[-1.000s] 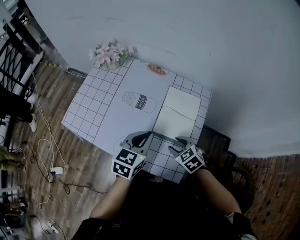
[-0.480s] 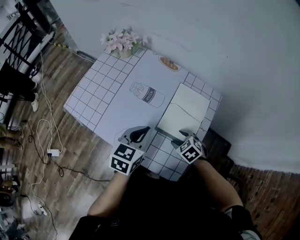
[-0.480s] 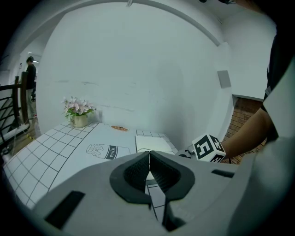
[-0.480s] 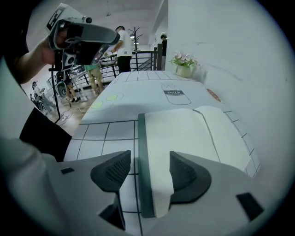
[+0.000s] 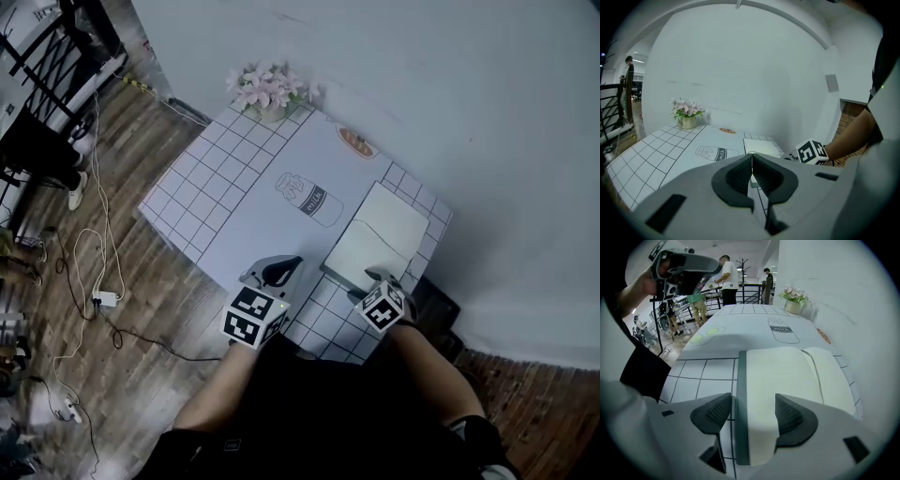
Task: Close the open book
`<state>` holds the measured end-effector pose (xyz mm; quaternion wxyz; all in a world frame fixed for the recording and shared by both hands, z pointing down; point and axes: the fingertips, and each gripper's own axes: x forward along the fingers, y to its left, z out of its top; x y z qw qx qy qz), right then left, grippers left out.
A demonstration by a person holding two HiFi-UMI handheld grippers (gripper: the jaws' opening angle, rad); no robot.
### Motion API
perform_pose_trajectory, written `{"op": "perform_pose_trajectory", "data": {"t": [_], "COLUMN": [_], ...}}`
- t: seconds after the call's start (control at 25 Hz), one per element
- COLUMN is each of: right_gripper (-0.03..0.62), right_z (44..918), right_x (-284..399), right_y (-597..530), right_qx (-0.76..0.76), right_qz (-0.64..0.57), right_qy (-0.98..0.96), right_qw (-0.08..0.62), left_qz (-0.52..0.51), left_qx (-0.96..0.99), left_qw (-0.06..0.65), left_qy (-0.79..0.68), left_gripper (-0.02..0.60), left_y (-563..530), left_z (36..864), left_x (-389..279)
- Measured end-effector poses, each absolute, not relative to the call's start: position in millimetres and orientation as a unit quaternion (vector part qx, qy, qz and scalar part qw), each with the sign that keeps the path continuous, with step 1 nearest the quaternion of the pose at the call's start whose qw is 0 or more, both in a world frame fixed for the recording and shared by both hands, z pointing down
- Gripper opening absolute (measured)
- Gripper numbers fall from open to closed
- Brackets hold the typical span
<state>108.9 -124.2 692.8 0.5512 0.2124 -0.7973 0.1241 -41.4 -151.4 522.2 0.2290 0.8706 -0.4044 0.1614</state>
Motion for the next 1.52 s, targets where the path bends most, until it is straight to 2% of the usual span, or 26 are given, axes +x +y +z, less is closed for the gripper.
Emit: {"op": "perform_pose_trajectory", "data": {"t": [0.4,0.48,1.12,1.24,1.36,1.52], "right_gripper": [0.267,0.241,0.206,0.169,0.024,0.005], "right_z": [692,691,694,693,691,691], "right_x": [108,110,102,103,102,99], "right_y": [-129,-131,-125,-124,-120,-115], "right_qx": [0.201,0.192,0.144,0.142,0.138,0.131], "right_qz": [0.110,0.110,0.058,0.066,0.094,0.093], "right_qy": [-0.797,-0.798,-0.771,-0.777,-0.785,-0.789], "right_qw": [0.560,0.560,0.618,0.610,0.597,0.593], "left_qz": [0.176,0.182,0.190,0.188,0.185,0.180], "left_qx": [0.877,0.878,0.883,0.883,0.883,0.883], "left_qw": [0.238,0.241,0.244,0.245,0.245,0.246], "left_qy": [-0.379,-0.371,-0.353,-0.353,-0.354,-0.356], "left_gripper": [0.009,0.009,0.009,0.009,0.009,0.009], "left_y": [-152,-149,-139,-140,-143,-148], "left_z": [538,542,542,543,542,541], "left_x": [-32,-29,-27,-28,-30,-31]}}
